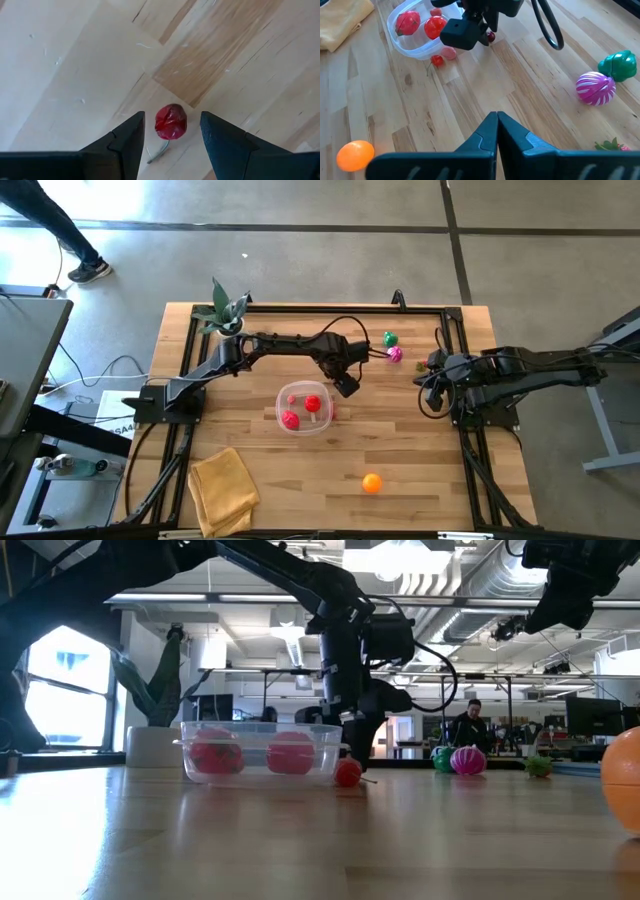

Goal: Pick and placing Produce into tupperware
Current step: Put the top red cherry into the transparent container

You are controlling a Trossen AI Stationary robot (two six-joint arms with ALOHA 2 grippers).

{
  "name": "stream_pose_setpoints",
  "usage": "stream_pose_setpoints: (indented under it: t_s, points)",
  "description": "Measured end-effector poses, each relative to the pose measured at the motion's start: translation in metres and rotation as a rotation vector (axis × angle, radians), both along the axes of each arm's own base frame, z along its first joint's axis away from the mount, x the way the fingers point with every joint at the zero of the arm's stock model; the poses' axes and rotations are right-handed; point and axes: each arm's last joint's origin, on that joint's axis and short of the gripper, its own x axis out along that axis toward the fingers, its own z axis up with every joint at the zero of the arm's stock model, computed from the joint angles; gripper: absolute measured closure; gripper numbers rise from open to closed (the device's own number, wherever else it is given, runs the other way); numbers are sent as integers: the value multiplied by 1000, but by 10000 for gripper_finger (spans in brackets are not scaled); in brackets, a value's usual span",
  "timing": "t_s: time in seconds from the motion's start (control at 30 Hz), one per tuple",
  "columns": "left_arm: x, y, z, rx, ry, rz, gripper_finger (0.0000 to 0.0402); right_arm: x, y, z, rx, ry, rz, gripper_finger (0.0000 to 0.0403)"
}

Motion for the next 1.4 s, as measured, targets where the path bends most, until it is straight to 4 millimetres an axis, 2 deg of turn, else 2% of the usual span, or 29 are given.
stream_pose_setpoints:
  t_s: [1.23, 1.4]
  points:
    - [-1, 0, 0, 8, 12, -18, 220, 0, 0, 0, 0, 0, 0, 402]
    - [-1, 0, 0, 8, 12, -17, 238, 0, 0, 0, 0, 0, 0, 402]
